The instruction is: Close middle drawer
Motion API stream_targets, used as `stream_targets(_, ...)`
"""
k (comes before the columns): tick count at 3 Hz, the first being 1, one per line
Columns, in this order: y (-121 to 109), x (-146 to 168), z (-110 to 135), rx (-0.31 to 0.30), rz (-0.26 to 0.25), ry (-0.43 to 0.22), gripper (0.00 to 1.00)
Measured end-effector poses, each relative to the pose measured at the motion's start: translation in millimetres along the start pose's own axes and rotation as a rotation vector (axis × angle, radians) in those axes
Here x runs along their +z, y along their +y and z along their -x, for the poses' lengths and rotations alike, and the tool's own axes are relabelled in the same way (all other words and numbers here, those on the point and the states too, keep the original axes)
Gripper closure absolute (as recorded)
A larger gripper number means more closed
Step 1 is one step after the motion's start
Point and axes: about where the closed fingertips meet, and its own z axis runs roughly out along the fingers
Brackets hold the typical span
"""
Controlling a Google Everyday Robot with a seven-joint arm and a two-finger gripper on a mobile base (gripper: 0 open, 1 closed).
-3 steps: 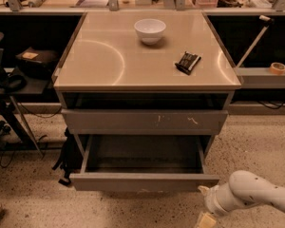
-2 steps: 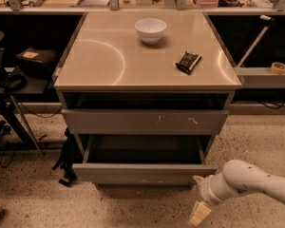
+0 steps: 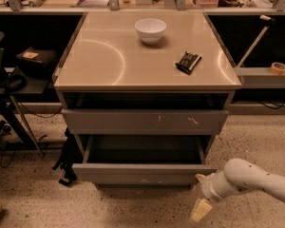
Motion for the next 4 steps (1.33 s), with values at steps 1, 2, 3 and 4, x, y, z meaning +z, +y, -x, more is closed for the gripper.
stream_targets(1,-10.9,14.0,8.0,-0.018,0.028,-0.025,0.0)
stream_targets(2,-35.4,12.0,20.2,-0.033,0.01,-0.048,0.0)
stream_targets(3,-35.1,11.9,19.9,-0.033,0.01,-0.048,0.0)
stream_targets(4,-67.2,2.9,43.4,-0.05,-0.03,-0.081,0.0)
